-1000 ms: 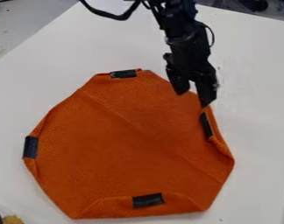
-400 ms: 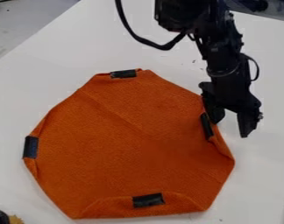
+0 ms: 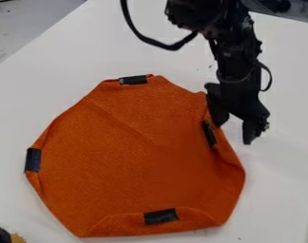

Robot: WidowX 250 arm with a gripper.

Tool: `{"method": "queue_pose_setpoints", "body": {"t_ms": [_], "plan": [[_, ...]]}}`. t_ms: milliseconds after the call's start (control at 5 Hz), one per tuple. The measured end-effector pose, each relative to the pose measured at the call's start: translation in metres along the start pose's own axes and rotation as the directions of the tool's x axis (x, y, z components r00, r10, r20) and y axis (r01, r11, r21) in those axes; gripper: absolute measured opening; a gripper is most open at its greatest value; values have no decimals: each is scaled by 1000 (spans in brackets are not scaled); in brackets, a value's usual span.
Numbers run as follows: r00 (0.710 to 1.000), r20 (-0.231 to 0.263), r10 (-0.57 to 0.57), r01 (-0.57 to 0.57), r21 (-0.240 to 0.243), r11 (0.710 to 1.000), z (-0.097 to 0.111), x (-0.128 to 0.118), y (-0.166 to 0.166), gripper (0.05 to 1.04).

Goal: Fold the cloth from right to middle

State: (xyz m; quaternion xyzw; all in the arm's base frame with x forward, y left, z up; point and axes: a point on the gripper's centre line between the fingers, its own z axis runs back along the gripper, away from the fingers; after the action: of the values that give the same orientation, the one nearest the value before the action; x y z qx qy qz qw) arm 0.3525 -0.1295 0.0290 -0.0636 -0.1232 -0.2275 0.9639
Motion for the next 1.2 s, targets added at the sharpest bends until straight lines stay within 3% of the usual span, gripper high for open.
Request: {"method": "queue_pose_setpoints", "body": {"t_ms": [200, 400, 600, 800, 1200], "plan": [[999, -22, -23, 25, 77, 997, 25, 7, -1, 999], [1000, -8, -10, 11, 98, 995, 32, 9, -4, 999], [1000, 26, 12, -13, 38, 999, 24, 4, 3, 999], [996, 55, 76, -76, -18, 997, 3, -8, 19, 999], [994, 77, 82, -78, -58, 995, -6, -8, 25, 965]]}}
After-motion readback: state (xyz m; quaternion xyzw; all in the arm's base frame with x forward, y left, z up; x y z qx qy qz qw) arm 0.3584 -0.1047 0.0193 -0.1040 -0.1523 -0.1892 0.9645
